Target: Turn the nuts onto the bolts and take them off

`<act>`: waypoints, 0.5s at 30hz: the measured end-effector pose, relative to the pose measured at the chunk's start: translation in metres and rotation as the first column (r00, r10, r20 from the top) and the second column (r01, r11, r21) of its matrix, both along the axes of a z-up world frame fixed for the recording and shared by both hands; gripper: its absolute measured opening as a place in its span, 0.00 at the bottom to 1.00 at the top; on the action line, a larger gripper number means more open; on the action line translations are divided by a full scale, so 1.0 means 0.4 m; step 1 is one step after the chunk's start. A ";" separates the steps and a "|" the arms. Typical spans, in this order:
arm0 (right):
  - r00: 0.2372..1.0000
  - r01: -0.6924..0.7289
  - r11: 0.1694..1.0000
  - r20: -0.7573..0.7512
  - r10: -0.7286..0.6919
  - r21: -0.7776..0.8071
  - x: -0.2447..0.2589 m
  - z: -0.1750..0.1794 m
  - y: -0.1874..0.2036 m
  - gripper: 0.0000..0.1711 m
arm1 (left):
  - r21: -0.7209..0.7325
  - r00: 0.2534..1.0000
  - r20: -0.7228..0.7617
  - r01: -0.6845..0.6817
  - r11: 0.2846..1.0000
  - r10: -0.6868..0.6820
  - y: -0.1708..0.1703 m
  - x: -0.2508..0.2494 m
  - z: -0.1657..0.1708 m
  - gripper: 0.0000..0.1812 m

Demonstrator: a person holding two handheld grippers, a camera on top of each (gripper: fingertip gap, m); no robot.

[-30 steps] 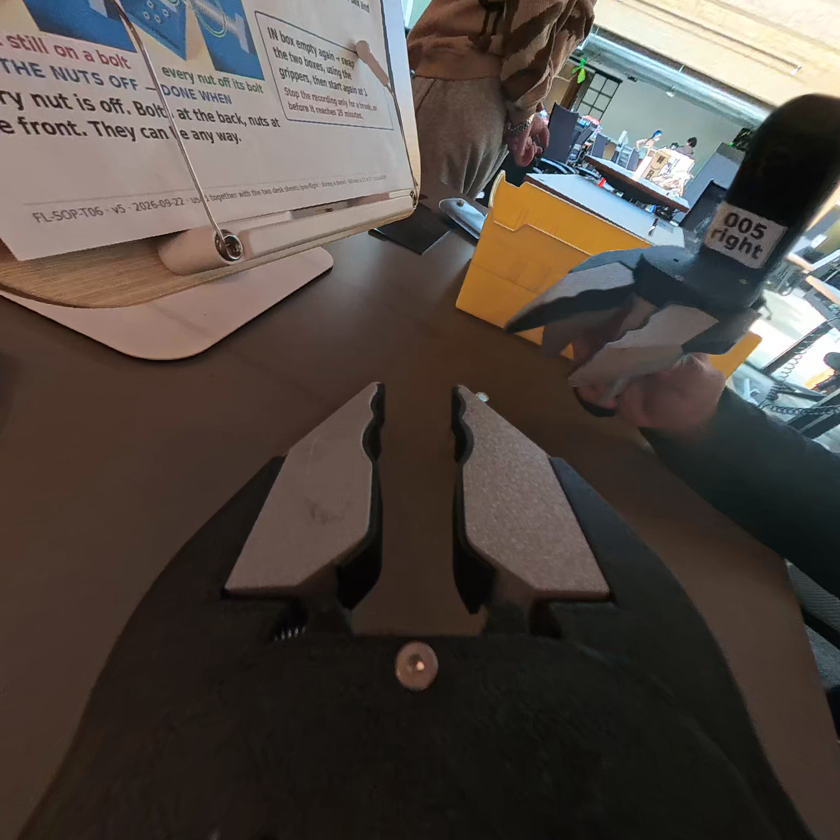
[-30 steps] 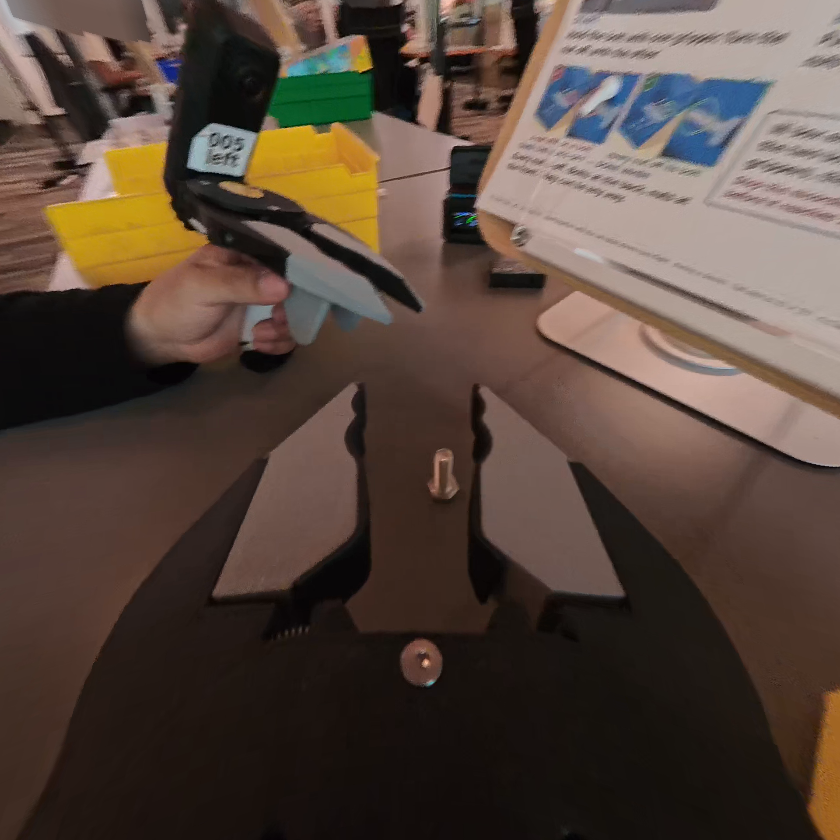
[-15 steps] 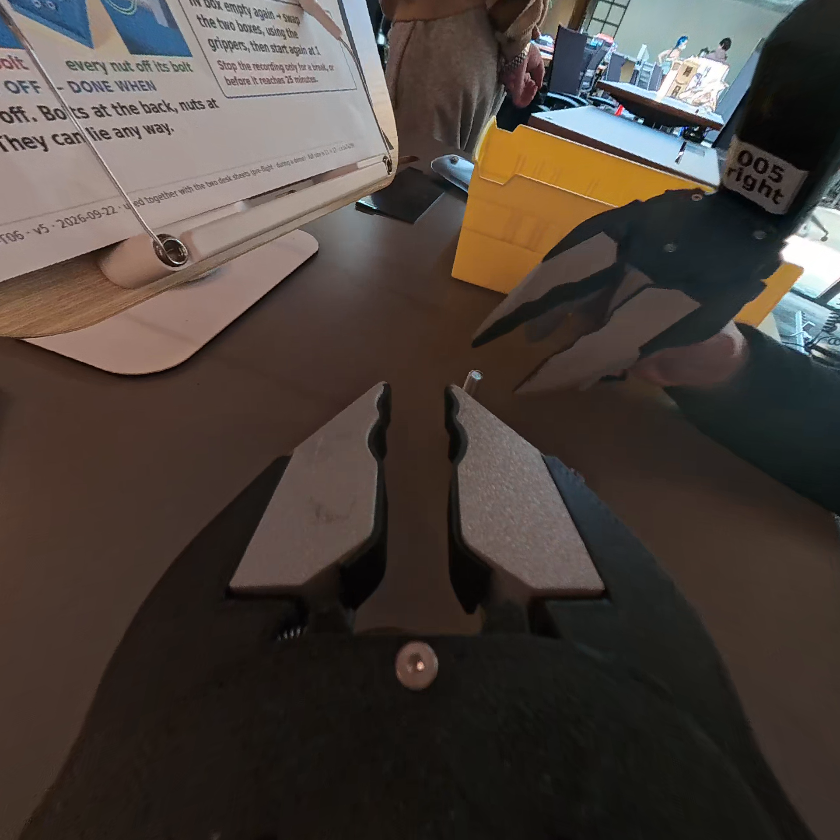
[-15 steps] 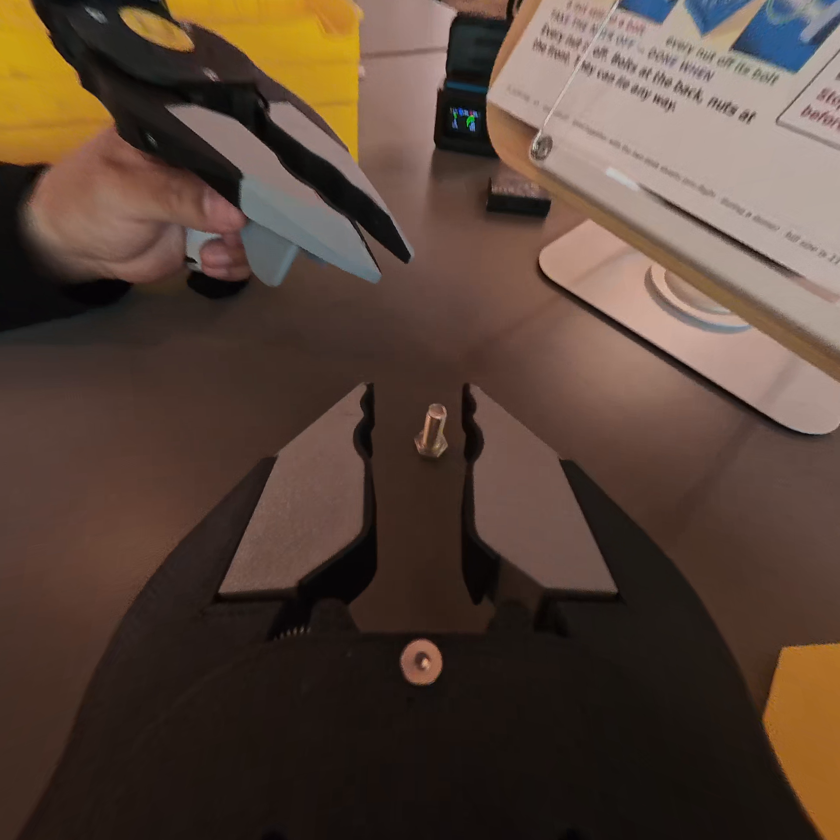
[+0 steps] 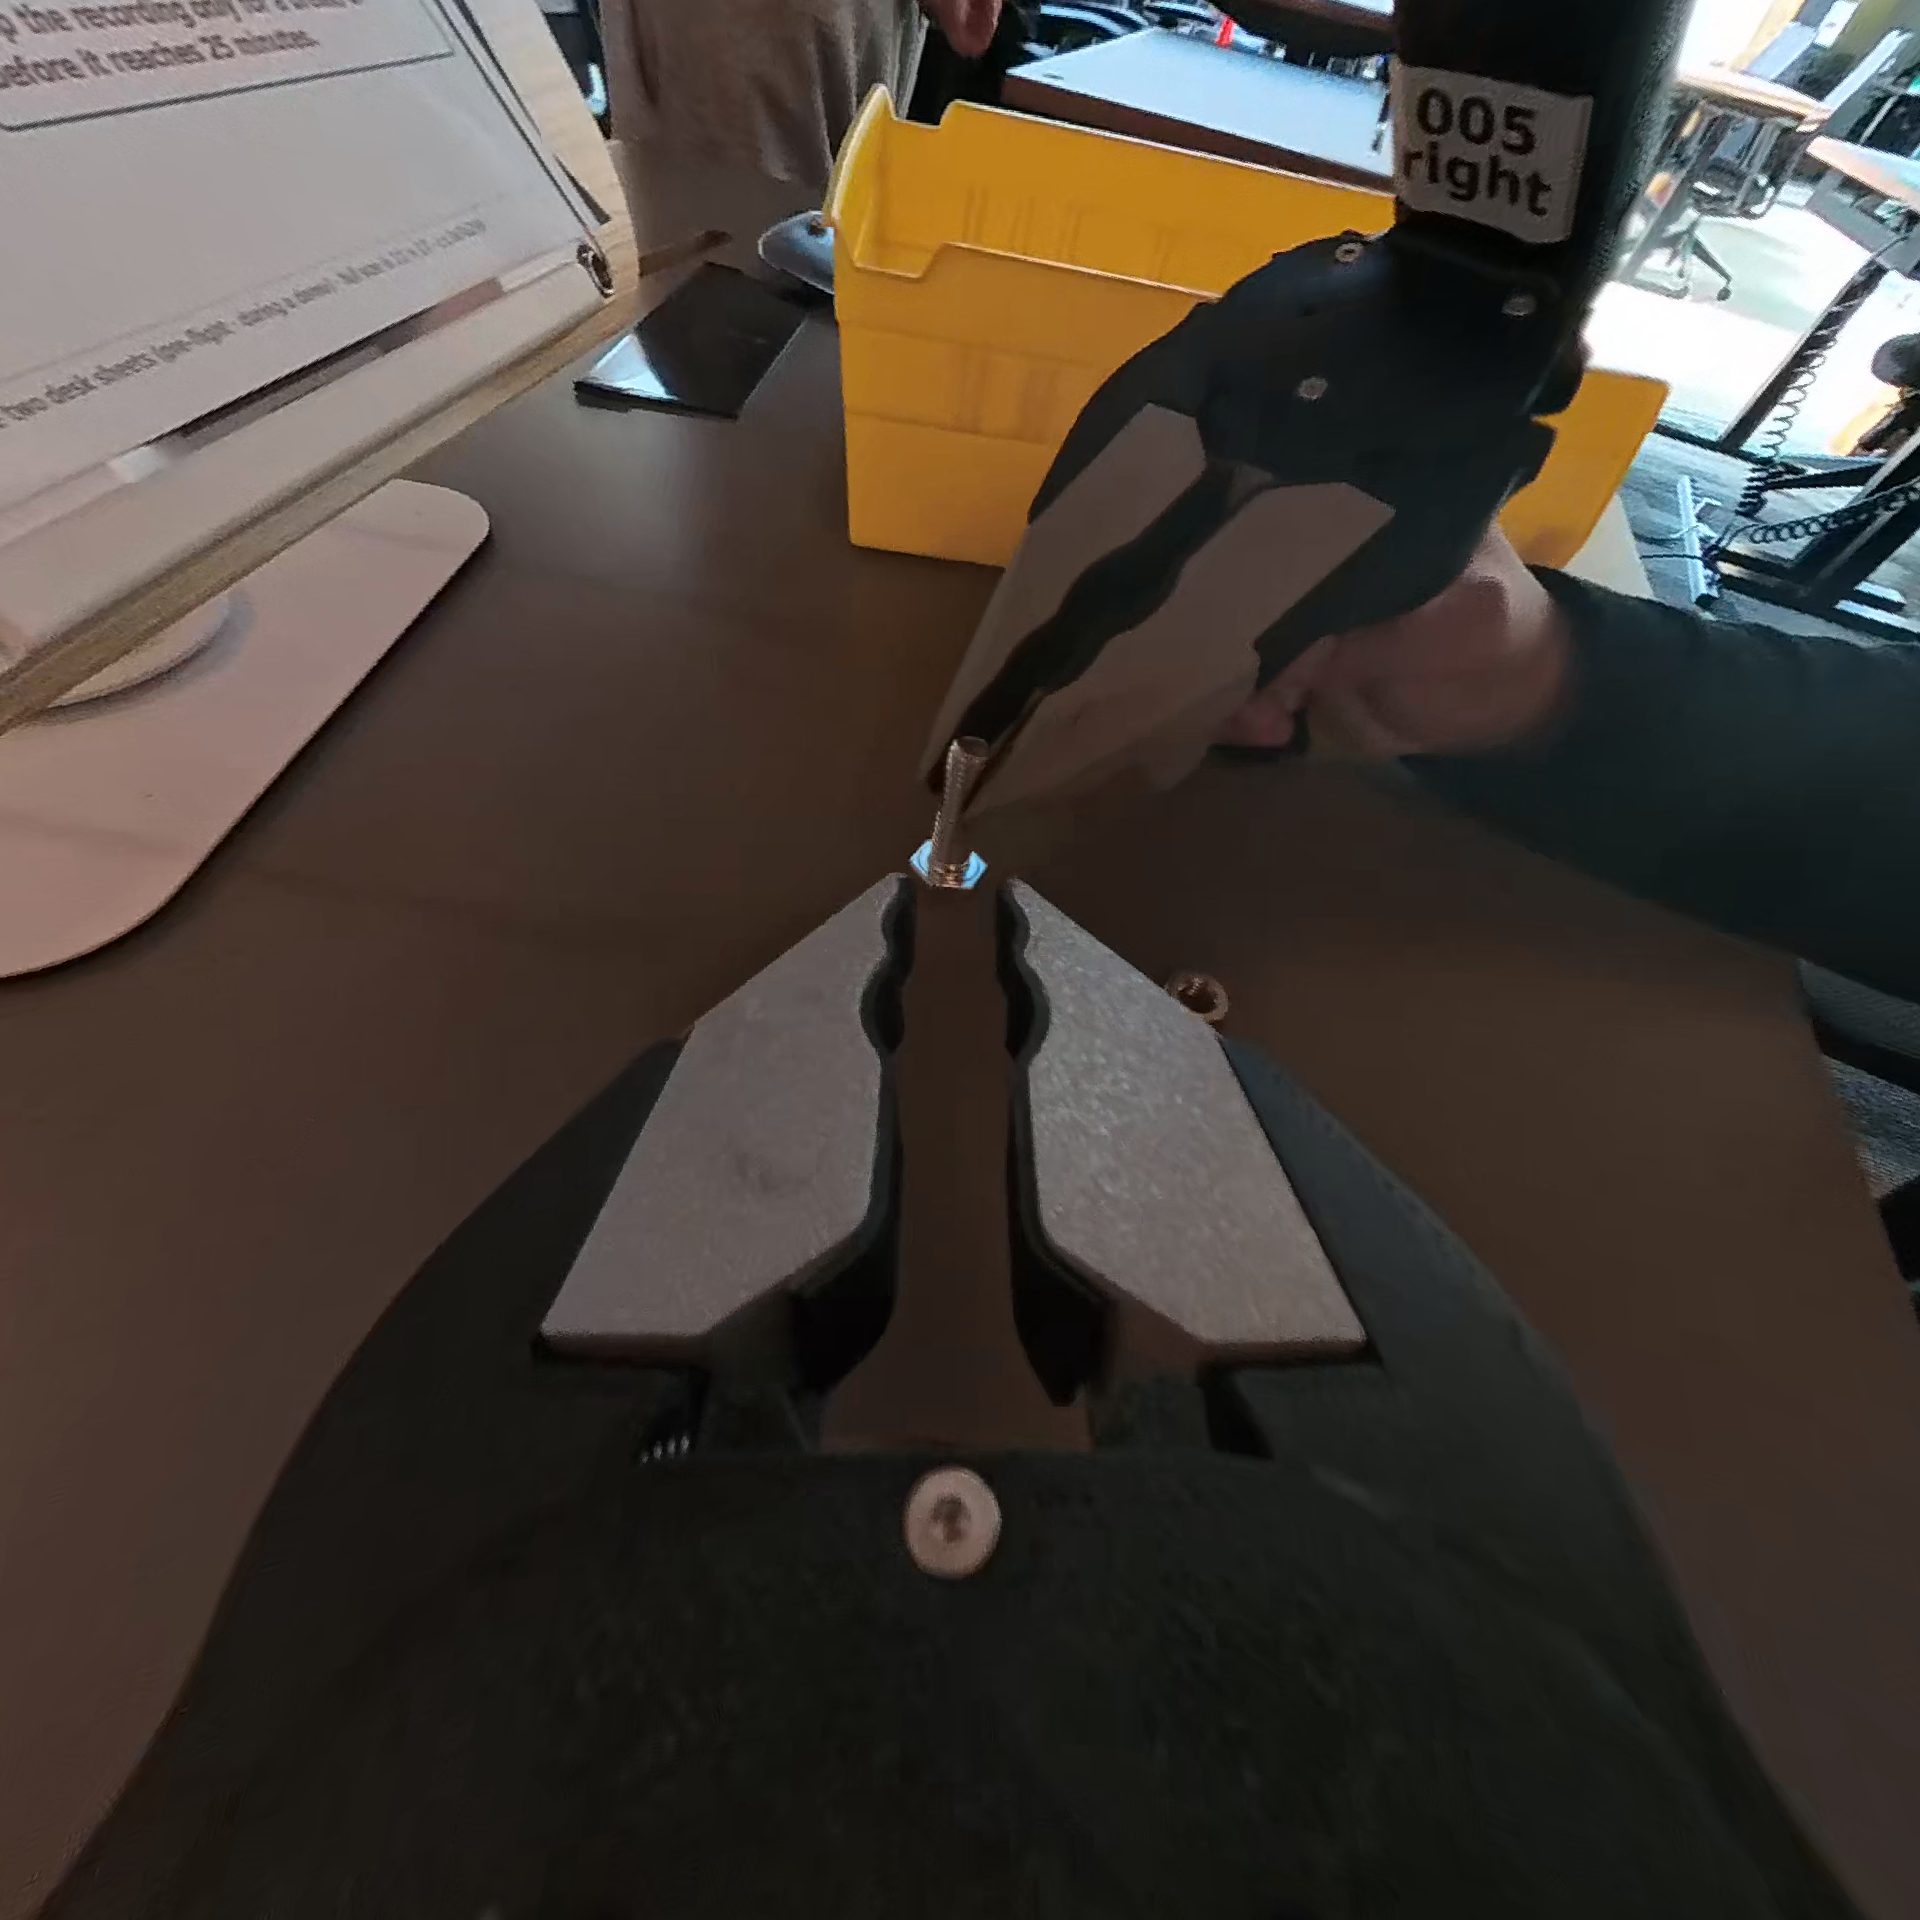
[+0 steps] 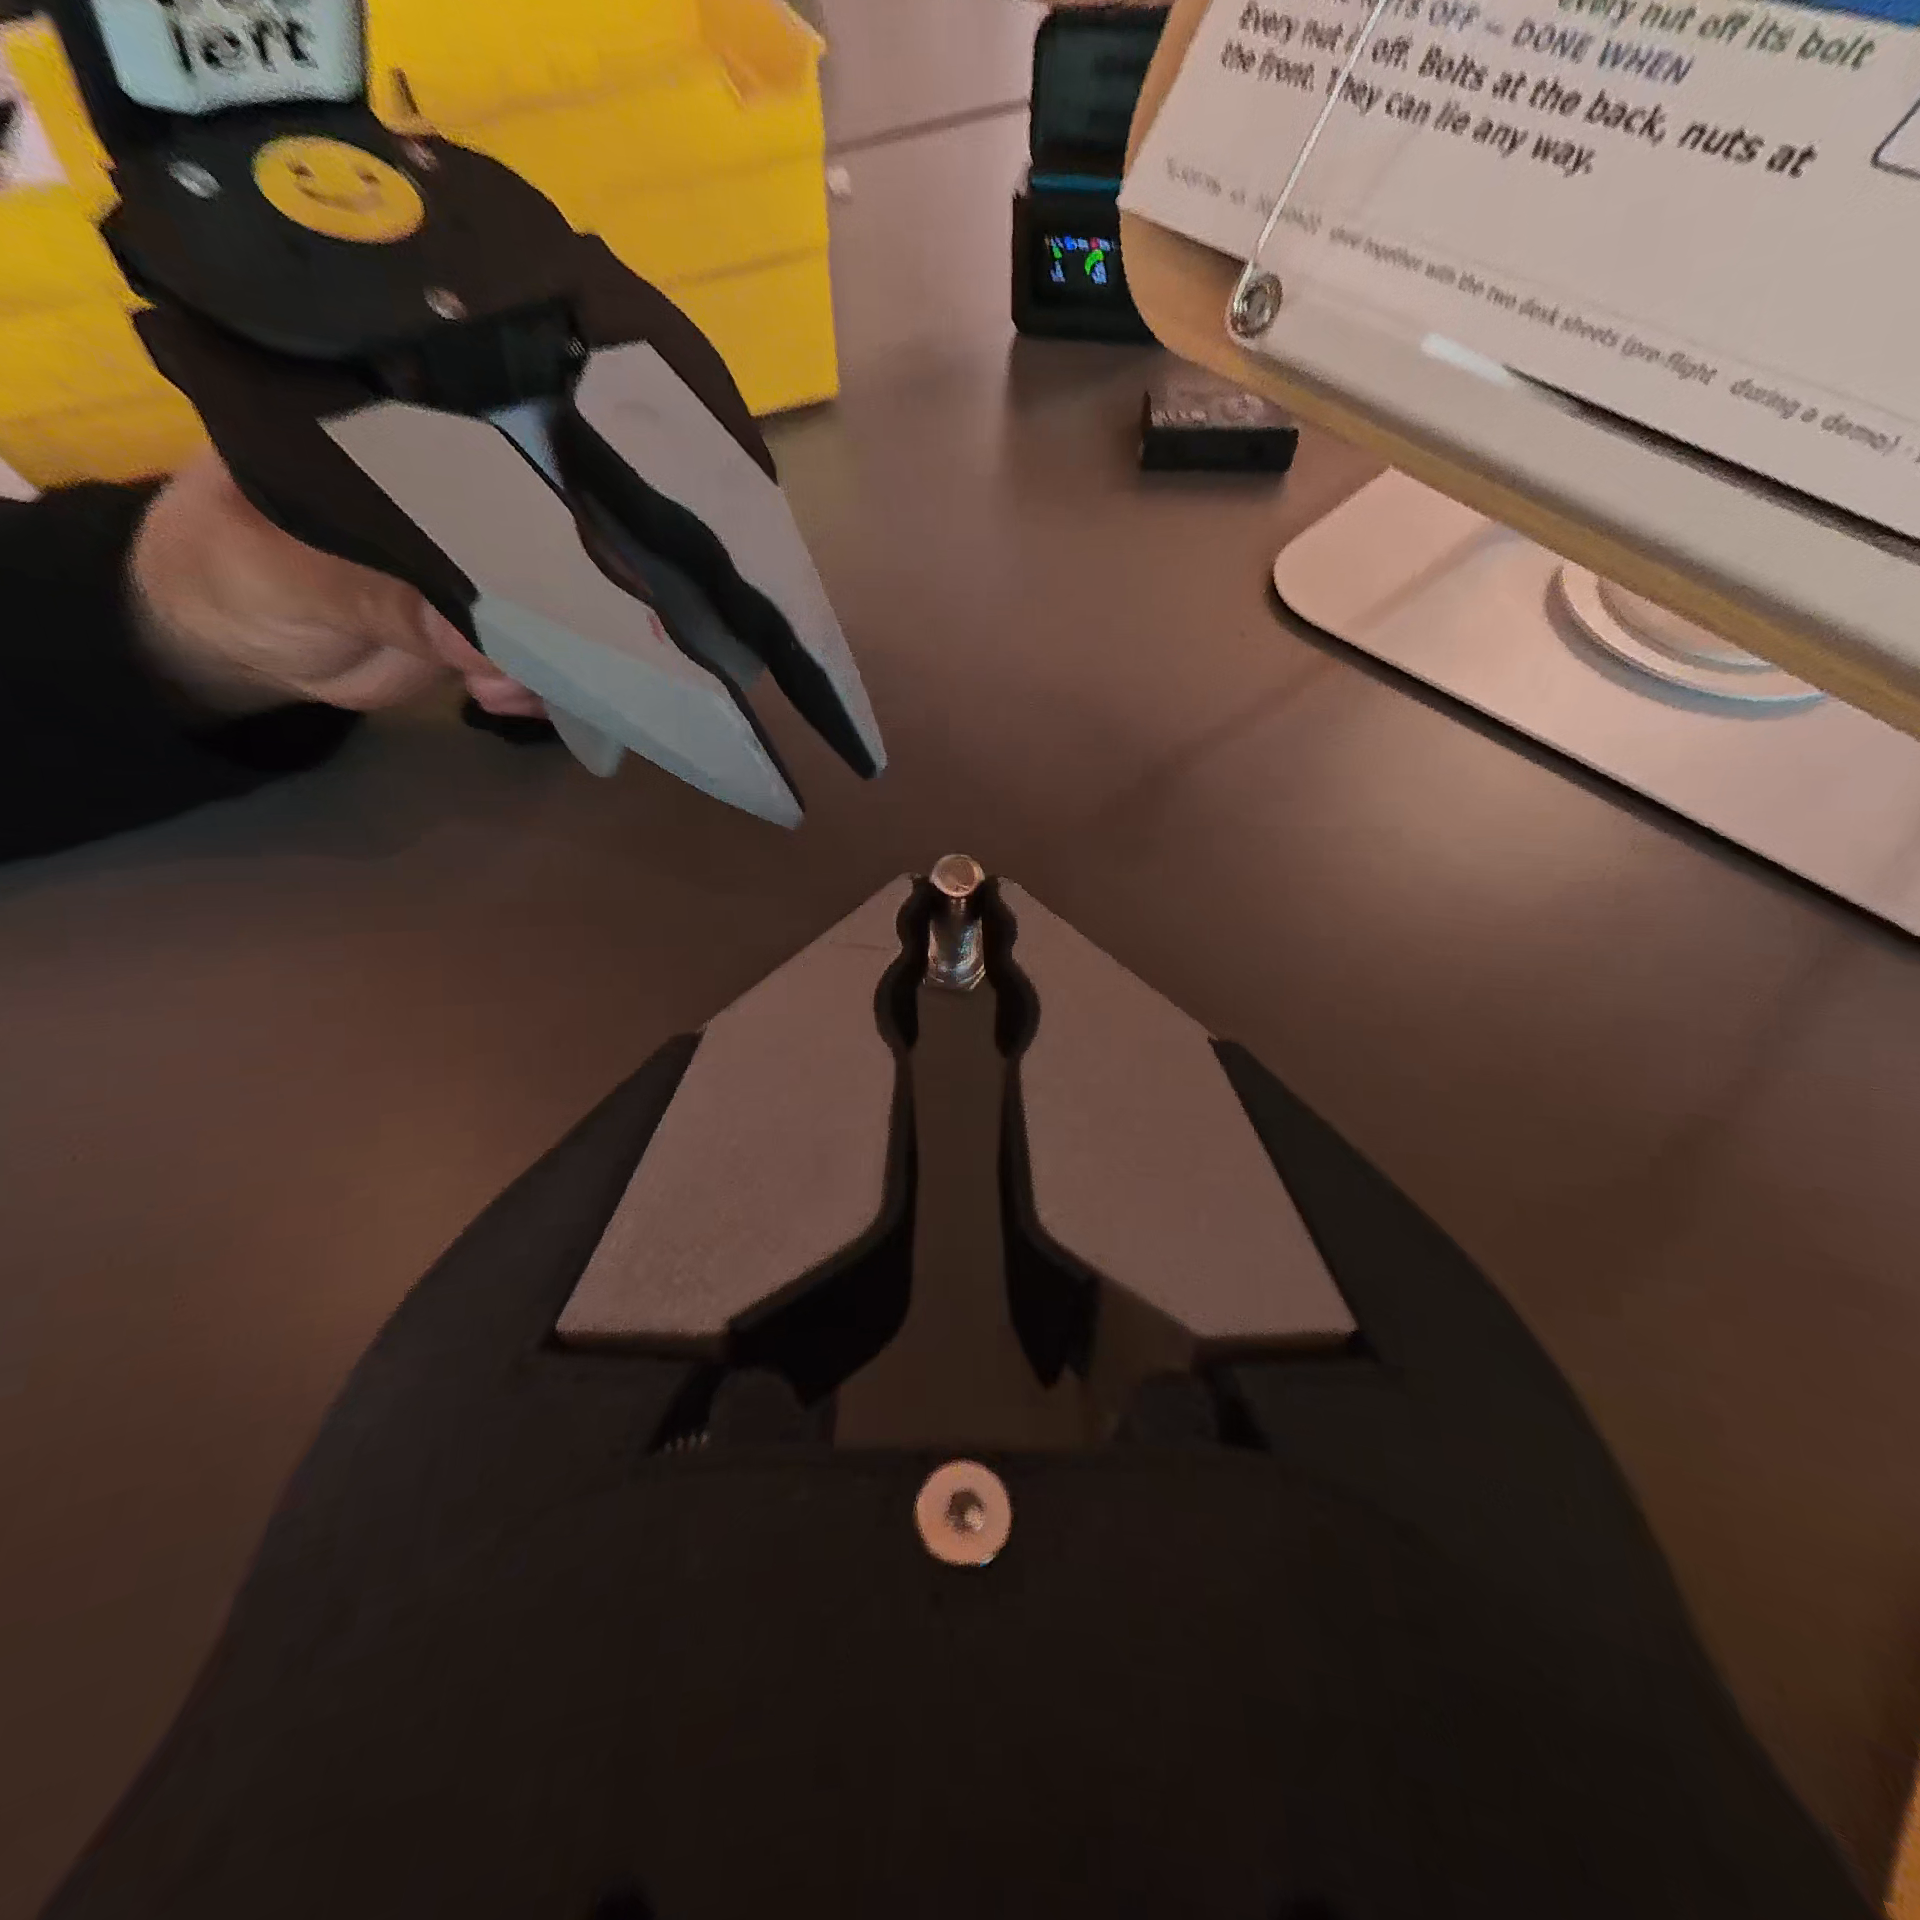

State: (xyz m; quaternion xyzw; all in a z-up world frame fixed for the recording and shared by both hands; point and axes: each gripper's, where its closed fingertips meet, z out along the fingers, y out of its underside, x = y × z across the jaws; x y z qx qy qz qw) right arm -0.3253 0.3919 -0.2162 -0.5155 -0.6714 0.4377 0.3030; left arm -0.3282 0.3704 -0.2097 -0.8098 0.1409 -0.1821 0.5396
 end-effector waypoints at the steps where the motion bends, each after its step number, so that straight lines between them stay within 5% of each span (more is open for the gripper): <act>1: 1.000 -0.009 1.000 -0.013 0.009 -0.015 0.001 0.007 -0.003 0.03 | 0.002 1.000 0.003 0.010 1.000 -0.010 -0.001 0.005 0.001 0.07; 15: 0.990 -0.131 0.971 -0.070 0.119 -0.198 0.010 0.051 -0.058 0.03 | -0.003 0.998 0.003 0.064 0.998 -0.064 -0.006 0.035 -0.001 0.06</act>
